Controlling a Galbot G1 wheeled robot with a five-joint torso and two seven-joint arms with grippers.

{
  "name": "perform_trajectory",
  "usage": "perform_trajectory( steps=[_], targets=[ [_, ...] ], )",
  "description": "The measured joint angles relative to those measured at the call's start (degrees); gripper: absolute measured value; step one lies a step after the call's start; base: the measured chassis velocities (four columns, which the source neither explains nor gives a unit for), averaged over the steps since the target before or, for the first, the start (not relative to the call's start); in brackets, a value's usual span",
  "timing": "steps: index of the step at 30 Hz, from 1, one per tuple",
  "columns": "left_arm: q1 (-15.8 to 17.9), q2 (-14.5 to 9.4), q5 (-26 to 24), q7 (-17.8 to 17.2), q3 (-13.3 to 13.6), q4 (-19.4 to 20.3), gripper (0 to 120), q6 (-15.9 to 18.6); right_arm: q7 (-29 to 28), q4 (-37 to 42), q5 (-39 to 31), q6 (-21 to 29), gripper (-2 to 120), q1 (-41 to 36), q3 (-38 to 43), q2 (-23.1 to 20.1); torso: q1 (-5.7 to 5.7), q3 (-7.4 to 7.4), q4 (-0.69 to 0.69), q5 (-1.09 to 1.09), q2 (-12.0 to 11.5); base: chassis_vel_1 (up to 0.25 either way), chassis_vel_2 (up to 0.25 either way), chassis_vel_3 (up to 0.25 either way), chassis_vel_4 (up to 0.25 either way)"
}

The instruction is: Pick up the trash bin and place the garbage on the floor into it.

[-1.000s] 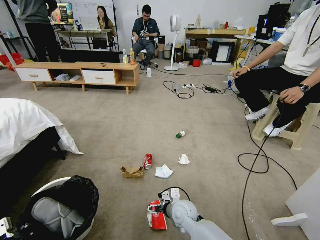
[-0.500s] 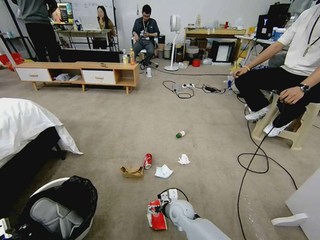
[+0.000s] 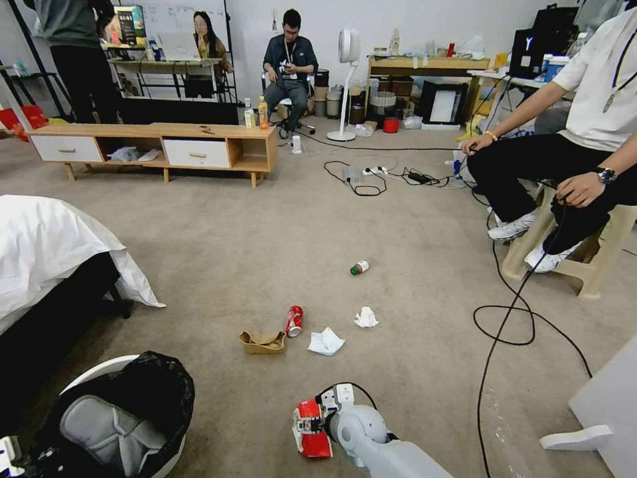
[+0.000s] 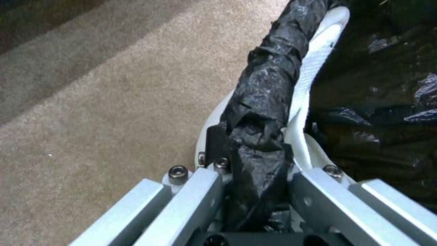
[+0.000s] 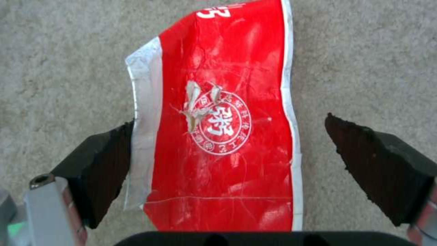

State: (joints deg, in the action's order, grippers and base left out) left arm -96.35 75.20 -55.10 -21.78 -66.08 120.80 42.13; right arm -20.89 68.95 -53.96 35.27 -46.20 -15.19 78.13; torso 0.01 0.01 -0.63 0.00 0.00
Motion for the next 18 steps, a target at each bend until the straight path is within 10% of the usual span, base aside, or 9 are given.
perform_trajectory(
  steps=[18],
  targets=[
    [0.31, 0.07, 0.97, 0.58, 0.63, -0.65, 2, 0.0, 0.44, -1.27, 1.25, -0.61, 82, -0.14, -1.52, 0.43, 0.0, 0.0, 0.0, 0.0, 0.0, 0.0, 0.0, 0.0, 0.0]
  ],
)
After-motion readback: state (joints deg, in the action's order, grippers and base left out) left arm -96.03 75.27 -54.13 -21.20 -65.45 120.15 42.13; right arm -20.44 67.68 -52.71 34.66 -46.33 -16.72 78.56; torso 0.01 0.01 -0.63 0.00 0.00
